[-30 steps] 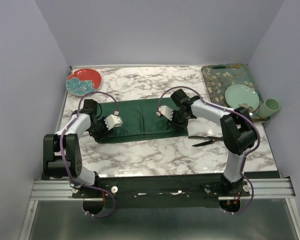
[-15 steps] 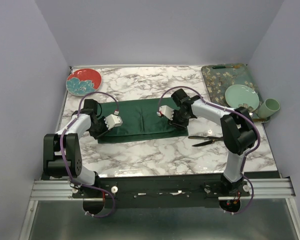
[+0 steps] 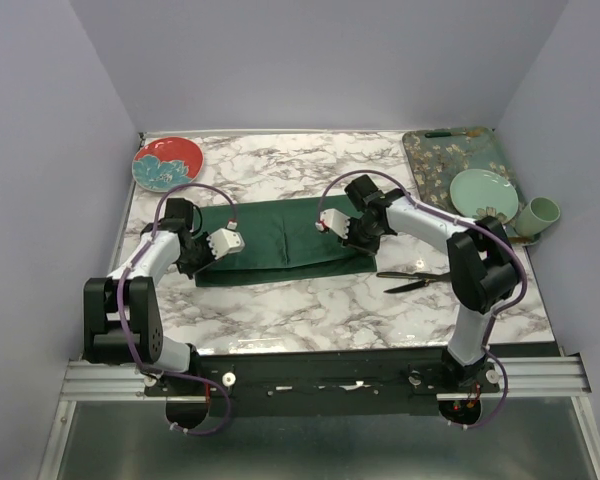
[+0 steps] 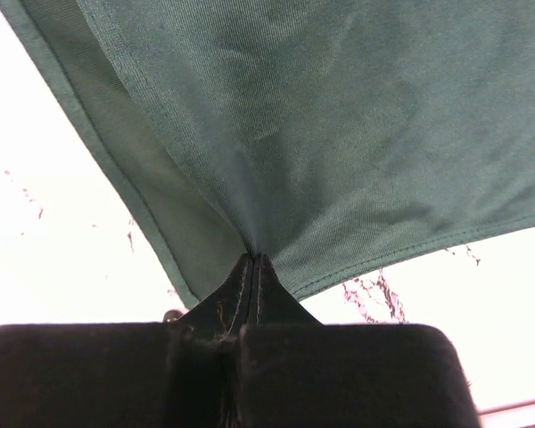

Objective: Fold the napkin into a case and place the utensils inside
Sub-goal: Smooth out the rectangle-folded napkin at the center of the board.

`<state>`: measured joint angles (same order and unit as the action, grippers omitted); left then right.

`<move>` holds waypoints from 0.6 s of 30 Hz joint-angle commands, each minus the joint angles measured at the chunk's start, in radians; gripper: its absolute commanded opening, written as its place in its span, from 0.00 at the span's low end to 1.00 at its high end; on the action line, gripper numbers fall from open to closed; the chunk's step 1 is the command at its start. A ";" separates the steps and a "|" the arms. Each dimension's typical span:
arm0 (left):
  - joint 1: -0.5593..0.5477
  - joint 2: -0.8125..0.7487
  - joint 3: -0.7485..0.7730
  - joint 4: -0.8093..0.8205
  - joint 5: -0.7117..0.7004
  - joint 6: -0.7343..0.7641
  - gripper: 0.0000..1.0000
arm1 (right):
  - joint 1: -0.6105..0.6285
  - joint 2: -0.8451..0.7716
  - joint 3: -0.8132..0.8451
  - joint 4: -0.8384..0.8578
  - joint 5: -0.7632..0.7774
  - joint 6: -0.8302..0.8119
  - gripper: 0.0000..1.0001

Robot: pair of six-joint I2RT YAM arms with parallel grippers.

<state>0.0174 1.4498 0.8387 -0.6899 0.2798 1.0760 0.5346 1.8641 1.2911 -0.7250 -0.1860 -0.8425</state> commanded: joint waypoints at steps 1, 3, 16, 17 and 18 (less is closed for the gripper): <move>-0.005 -0.061 -0.027 -0.036 0.007 0.024 0.03 | -0.004 -0.049 0.008 -0.047 -0.023 -0.006 0.01; -0.005 -0.071 -0.033 -0.045 0.007 0.027 0.02 | -0.004 -0.051 0.002 -0.051 -0.023 -0.007 0.01; -0.014 -0.048 -0.090 -0.007 -0.016 0.007 0.03 | -0.002 -0.036 -0.036 -0.051 -0.030 -0.010 0.01; -0.014 -0.043 -0.092 -0.003 -0.017 0.006 0.03 | -0.001 -0.034 -0.036 -0.053 -0.032 -0.010 0.01; -0.014 -0.040 -0.092 0.000 -0.018 0.007 0.03 | -0.002 -0.033 -0.036 -0.056 -0.033 -0.010 0.01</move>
<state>0.0059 1.3930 0.7601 -0.7063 0.2794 1.0874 0.5346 1.8420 1.2659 -0.7540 -0.1963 -0.8436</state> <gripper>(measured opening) 0.032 0.013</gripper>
